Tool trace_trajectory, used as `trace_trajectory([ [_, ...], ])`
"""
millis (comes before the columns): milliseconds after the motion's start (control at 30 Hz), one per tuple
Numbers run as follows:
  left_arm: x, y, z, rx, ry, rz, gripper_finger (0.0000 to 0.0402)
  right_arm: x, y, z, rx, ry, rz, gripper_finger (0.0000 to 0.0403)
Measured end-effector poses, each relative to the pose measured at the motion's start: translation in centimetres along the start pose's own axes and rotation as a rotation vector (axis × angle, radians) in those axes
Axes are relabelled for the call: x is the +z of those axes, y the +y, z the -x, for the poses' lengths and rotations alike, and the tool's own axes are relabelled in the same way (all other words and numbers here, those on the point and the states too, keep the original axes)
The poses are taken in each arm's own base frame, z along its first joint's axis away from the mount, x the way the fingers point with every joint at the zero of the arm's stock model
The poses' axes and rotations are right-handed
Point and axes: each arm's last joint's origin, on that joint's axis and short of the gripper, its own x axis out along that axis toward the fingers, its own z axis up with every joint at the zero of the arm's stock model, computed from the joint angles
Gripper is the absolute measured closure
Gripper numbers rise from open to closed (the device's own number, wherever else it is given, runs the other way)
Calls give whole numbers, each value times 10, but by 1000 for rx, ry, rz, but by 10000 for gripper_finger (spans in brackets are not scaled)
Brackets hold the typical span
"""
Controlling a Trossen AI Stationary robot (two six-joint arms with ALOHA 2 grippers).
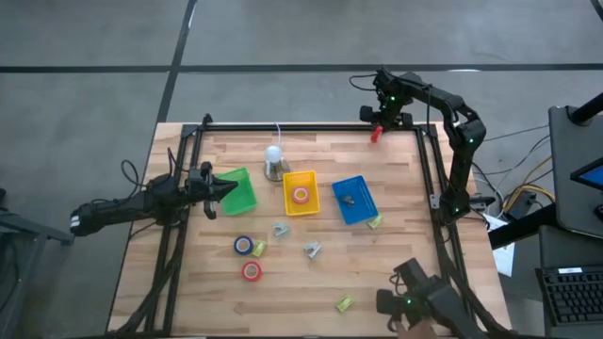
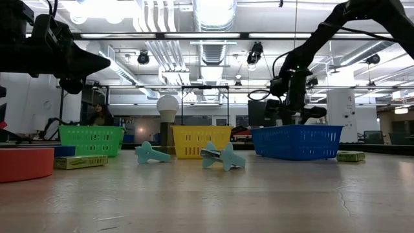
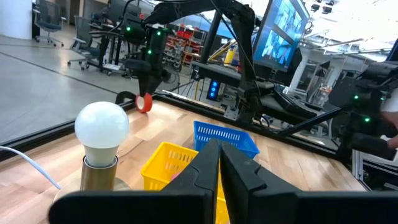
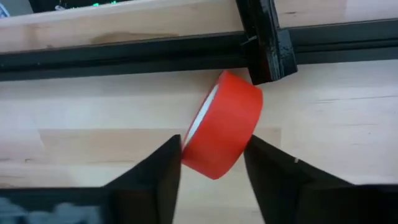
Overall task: Pick and place Stapler, Stapler remover, tape
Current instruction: Put the top red tape into the yellow basket
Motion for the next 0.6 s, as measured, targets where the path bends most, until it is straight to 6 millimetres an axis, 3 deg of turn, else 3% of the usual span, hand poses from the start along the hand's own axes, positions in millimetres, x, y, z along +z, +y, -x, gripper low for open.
trace_trajectory([
  [200,0,0,0,0,0,0,383,-4,0,4,-3,15,65,315],
  [433,0,0,0,0,0,0,383,-19,7,23,56,23,172,313],
  [600,0,0,0,0,0,0,383,-48,29,45,161,31,273,306],
])
